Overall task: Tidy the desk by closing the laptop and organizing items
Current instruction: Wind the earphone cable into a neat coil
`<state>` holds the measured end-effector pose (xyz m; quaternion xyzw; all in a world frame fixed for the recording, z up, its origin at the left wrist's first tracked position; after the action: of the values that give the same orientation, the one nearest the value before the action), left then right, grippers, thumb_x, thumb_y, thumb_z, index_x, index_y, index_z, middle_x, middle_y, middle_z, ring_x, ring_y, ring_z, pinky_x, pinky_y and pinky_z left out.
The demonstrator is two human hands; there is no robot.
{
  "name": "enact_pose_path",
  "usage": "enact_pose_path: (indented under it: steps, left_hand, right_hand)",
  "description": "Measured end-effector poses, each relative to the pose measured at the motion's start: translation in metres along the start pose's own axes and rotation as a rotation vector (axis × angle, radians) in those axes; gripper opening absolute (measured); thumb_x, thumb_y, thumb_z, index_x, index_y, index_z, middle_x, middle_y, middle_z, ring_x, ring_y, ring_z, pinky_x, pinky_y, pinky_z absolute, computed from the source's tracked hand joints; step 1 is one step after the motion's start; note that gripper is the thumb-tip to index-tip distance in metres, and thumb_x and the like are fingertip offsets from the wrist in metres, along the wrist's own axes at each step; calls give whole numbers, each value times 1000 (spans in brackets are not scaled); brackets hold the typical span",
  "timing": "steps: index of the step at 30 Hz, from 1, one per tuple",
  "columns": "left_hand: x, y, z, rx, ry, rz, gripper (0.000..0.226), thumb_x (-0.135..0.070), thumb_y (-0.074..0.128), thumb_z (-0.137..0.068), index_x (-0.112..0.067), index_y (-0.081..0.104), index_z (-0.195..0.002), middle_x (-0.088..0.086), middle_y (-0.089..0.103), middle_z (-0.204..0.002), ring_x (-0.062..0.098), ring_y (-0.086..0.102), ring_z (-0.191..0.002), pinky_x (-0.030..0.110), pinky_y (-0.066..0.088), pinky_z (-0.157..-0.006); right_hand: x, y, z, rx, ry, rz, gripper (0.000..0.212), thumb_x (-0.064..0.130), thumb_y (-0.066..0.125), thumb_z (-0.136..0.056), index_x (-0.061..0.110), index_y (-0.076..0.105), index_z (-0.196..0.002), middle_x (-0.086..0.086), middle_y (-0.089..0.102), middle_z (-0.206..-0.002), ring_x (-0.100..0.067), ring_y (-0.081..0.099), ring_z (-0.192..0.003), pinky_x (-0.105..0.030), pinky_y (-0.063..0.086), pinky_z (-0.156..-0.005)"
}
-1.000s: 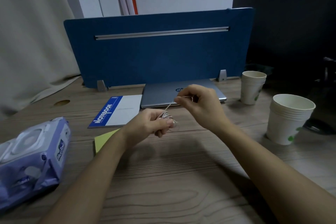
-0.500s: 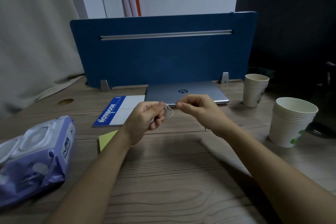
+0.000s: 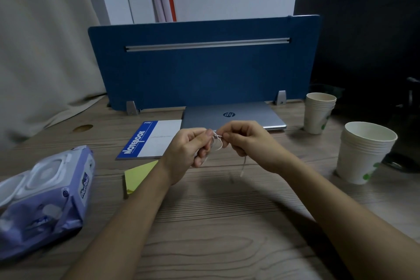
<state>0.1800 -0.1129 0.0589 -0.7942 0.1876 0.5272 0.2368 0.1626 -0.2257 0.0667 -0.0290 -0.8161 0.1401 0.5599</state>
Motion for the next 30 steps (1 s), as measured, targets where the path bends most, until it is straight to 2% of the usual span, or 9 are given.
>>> enact_pose_path:
  steps: [4,6,10,13,18,21,23,26,30]
  left_hand:
    - [4,4,0,41,-18,-24,40,-35,46,-98,-7,48,-68,0,40,-56,10,37,-42,17,33,-43]
    - [6,7,0,55,-29,-12,40,-34,44,-98,-8,47,-69,-1,38,-56,9,37,-41,16,33,-43]
    - [8,12,1,87,-45,4,38,-34,42,-98,-11,46,-67,-1,37,-56,10,37,-41,17,34,-43]
    - [11,14,1,94,-63,0,38,-34,43,-97,-11,45,-67,0,38,-57,11,39,-43,20,32,-44]
    - [12,14,-1,62,-47,-16,37,-33,45,-97,-11,48,-67,2,42,-59,13,42,-49,18,31,-43]
    - [15,10,-4,2,-46,-83,39,-34,49,-100,-7,54,-73,2,49,-59,14,44,-52,19,35,-45]
    - [18,4,-6,-63,-57,-139,40,-41,55,-96,-2,59,-86,5,55,-65,19,47,-57,25,39,-48]
    - [15,-8,-6,-154,-56,-222,44,-52,62,-80,-11,62,-97,-1,65,-75,11,59,-65,25,49,-59]
    - [14,-11,-5,-142,-47,-267,32,-43,64,-86,-16,64,-102,5,73,-95,16,69,-88,29,55,-76]
  right_hand:
    - [2,-4,0,-9,-2,54,16,26,62,-90,19,75,-96,11,53,-61,-10,36,-54,-26,28,-48]
    - [6,-2,2,16,-11,77,18,32,67,-88,19,75,-96,3,54,-65,-13,36,-55,-28,27,-50]
    - [8,0,3,35,-44,71,19,14,69,-89,-1,72,-101,16,62,-58,6,52,-51,-8,38,-50]
    - [3,-2,2,19,-31,89,14,11,71,-87,-1,71,-94,18,60,-54,7,52,-49,-5,37,-49]
    - [-2,-1,1,-8,5,112,14,15,71,-88,1,70,-88,11,55,-59,3,45,-50,-9,34,-49]
    - [-2,-2,0,-25,-4,142,19,19,68,-90,0,68,-87,-6,55,-70,-10,46,-63,-23,38,-59]
    - [-3,-4,-1,-43,-2,154,22,22,67,-90,0,67,-86,-8,55,-72,-16,46,-68,-30,39,-63]
    - [-5,-7,-1,-55,0,181,23,22,67,-91,1,65,-83,0,52,-67,-9,43,-62,-21,35,-56]
    - [-7,-10,-2,-76,1,184,22,20,66,-91,-1,65,-83,1,52,-66,-8,42,-62,-21,34,-55]
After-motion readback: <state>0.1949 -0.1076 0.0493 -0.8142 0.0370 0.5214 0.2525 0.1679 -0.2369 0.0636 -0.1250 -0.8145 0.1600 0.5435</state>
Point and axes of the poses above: each hand's wrist, its own z-axis away from the middle knuckle, its own y-axis out of the palm, x = y × z, the point moved 10 cm from there along -z, towards the middle knuckle
